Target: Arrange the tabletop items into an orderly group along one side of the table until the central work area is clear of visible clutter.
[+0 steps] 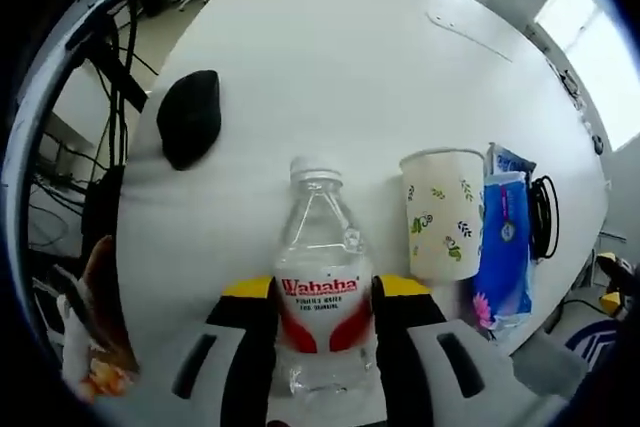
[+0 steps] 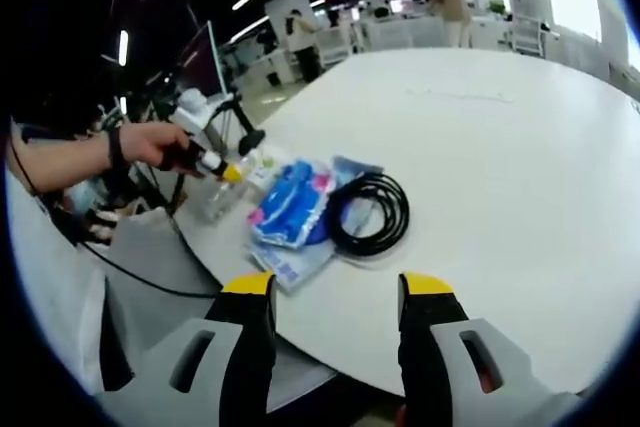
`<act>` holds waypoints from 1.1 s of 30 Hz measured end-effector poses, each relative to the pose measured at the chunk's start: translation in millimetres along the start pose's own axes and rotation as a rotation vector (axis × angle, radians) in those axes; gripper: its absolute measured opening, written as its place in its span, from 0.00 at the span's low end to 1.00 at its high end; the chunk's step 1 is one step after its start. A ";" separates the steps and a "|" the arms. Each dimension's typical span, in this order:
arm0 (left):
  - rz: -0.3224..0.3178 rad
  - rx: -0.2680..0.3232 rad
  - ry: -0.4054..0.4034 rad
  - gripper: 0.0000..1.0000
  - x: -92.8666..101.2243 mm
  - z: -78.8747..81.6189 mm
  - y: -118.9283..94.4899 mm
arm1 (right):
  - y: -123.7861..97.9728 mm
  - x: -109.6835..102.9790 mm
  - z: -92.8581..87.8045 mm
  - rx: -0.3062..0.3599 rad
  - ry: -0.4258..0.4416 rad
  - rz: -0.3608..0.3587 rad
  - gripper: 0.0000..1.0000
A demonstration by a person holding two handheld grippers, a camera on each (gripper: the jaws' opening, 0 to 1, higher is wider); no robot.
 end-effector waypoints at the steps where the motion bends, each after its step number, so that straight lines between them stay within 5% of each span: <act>1: 0.000 0.007 -0.002 0.36 0.1 0.8 -0.3 | -0.6 0.3 0.5 0.001 0.002 -0.001 0.47; 18: -0.018 0.159 -0.009 0.35 14.2 5.2 -25.8 | -1.0 -0.5 10.2 0.000 -0.015 0.000 0.47; 22: -0.028 0.242 0.013 0.35 17.3 13.7 -38.5 | 0.5 -2.9 8.2 -0.002 -0.016 0.005 0.47; 33: -0.019 0.310 0.037 0.35 17.6 6.2 -56.4 | 1.2 -2.8 2.0 -0.003 0.000 0.008 0.47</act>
Point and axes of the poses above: the point that each gripper's makers call its tool centre point, and the gripper's own axes: y roughly forward along the fingers, x roughly to its right, z roughly out of its top, the point moved 3 cm from there along -y, roughly backward along the fingers, and after that the axes turned 7 degrees about y, right-handed, at the moved point
